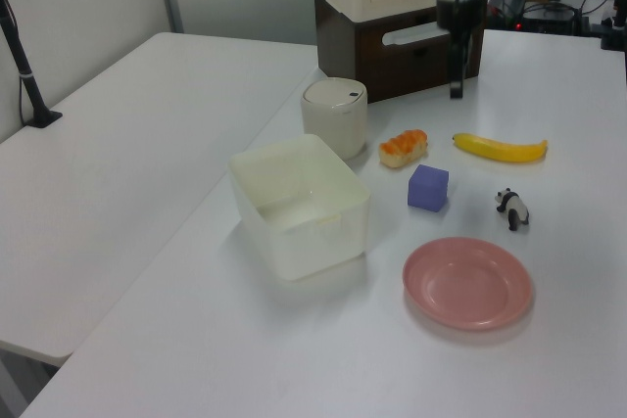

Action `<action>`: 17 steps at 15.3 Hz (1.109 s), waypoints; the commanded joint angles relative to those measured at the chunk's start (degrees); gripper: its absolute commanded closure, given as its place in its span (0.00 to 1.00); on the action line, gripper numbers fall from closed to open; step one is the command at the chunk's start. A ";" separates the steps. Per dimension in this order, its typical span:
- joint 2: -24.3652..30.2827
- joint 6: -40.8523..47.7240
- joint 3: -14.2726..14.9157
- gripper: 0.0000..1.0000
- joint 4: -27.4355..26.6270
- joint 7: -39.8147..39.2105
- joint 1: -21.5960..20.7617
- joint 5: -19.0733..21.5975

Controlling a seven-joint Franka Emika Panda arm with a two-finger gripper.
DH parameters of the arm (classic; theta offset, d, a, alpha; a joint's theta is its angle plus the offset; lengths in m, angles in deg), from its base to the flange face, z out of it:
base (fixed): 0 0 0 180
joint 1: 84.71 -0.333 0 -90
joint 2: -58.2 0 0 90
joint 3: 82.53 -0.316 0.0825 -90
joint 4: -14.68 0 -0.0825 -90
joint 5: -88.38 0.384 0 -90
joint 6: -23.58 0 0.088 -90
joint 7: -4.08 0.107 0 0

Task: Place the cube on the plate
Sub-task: 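Move the open gripper down over the purple cube, then close the gripper on the purple cube and lift it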

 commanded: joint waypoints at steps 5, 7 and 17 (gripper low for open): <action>-8.75 -10.12 0.26 0.00 -3.17 10.33 -5.97 0.43; -10.50 -11.26 -0.43 0.00 -3.35 9.72 -6.06 0.52; -14.73 -13.38 -1.67 0.38 -2.82 9.27 -5.71 -0.19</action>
